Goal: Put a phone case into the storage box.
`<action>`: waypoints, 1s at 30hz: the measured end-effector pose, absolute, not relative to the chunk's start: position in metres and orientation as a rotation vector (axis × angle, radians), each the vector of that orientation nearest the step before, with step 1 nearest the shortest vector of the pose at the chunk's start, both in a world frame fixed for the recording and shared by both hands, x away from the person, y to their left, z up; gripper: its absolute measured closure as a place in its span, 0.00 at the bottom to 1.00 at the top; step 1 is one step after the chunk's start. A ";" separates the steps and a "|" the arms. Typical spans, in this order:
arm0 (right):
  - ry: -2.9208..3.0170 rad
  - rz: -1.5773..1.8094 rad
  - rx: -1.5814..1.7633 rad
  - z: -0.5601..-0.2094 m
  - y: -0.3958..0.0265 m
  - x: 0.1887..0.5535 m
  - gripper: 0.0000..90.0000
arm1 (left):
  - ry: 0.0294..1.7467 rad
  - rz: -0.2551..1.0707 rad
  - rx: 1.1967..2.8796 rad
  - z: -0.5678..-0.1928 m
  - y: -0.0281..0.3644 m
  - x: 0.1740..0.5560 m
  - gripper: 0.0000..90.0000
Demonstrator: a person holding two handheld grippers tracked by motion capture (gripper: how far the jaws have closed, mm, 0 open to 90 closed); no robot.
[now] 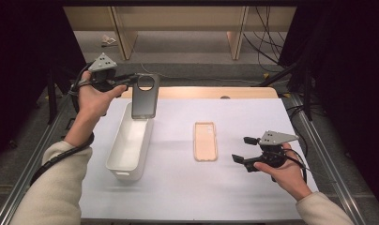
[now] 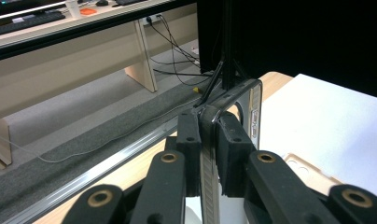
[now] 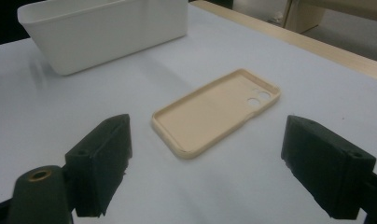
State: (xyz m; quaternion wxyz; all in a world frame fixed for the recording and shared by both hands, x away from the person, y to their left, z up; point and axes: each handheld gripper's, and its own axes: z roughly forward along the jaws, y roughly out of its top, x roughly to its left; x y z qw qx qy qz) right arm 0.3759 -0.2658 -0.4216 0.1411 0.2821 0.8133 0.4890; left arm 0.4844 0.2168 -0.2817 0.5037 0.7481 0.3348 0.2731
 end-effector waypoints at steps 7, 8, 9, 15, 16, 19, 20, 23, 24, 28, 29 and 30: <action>2.346 1.417 0.815 -0.422 -0.266 0.376 0.19 | 0.820 0.681 1.816 -0.286 0.225 0.491 0.89; 2.344 1.419 0.815 -0.422 -0.266 0.376 0.19 | 0.826 0.670 1.817 -0.287 0.225 0.492 0.89; 2.342 1.422 0.814 -0.422 -0.266 0.376 0.19 | 0.828 0.673 1.816 -0.287 0.226 0.492 0.89; 2.347 1.420 0.814 -0.422 -0.266 0.376 0.19 | 0.843 0.684 1.811 -0.291 0.232 0.496 0.89; 2.345 1.422 0.810 -0.422 -0.266 0.376 0.19 | 0.843 0.687 1.812 -0.291 0.233 0.496 0.89; 2.347 1.420 0.813 -0.422 -0.266 0.376 0.19 | 0.849 0.693 1.818 -0.294 0.236 0.498 0.89; 2.348 1.421 0.813 -0.422 -0.266 0.376 0.19 | 0.855 0.697 1.821 -0.295 0.236 0.498 0.89; 2.349 1.420 0.813 -0.422 -0.266 0.376 0.19 | 0.854 0.695 1.822 -0.297 0.238 0.499 0.89; 2.349 1.419 0.812 -0.422 -0.266 0.376 0.19 | 0.851 0.725 1.824 -0.298 0.240 0.501 0.89; 2.350 1.419 0.812 -0.422 -0.266 0.376 0.19 | 0.855 0.715 1.824 -0.300 0.240 0.503 0.89; 2.349 1.419 0.812 -0.422 -0.266 0.376 0.19 | 0.857 0.714 1.823 -0.300 0.241 0.503 0.89; 2.349 1.420 0.812 -0.422 -0.266 0.376 0.19 | 0.860 0.712 1.821 -0.301 0.241 0.504 0.89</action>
